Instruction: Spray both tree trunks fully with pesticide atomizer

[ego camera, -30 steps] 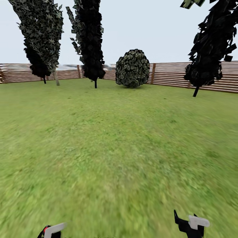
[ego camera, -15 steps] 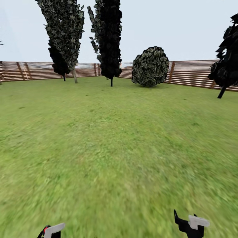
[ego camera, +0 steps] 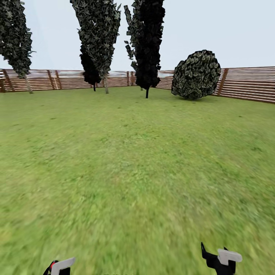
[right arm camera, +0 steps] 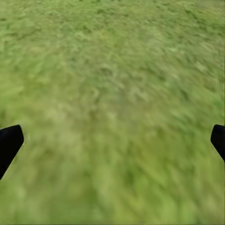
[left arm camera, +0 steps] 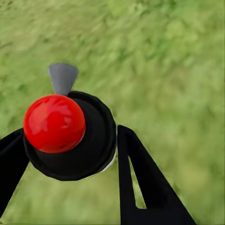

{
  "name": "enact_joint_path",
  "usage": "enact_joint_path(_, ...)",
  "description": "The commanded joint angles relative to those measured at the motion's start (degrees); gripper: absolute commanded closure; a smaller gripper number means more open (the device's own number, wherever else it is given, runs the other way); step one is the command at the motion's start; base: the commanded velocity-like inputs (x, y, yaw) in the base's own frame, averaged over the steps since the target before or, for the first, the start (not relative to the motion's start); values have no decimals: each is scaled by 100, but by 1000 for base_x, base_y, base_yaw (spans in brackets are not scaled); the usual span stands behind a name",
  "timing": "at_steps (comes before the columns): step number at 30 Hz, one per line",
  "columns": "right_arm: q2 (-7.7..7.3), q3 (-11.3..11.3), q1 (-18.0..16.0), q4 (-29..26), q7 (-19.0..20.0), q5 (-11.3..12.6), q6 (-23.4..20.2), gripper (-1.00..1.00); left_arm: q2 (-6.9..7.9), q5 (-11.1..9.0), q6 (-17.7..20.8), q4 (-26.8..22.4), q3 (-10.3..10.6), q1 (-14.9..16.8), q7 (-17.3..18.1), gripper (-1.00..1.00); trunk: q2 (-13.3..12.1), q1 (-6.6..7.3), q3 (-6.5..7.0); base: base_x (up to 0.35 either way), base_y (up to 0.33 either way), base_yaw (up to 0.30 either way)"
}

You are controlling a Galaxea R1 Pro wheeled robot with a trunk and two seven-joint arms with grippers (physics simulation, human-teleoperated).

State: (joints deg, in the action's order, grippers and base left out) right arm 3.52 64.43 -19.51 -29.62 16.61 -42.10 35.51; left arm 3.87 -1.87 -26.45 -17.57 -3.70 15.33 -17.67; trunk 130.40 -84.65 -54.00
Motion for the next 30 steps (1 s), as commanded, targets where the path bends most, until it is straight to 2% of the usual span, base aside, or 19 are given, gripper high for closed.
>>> enact_joint_path(1,0,0,0,0,0,0,0,-100,0,2,-1,-1,1,1,0,100,0,0,-5,0,297,259)
enact_joint_path(13,0,0,0,9,0,0,0,-100,0,2,-1,-1,1,-1,0,100,0,0,-66,0,273,259)
enact_joint_path(30,0,0,0,9,0,0,0,-100,0,2,-1,-1,1,1,0,100,0,0,-153,0,212,259)
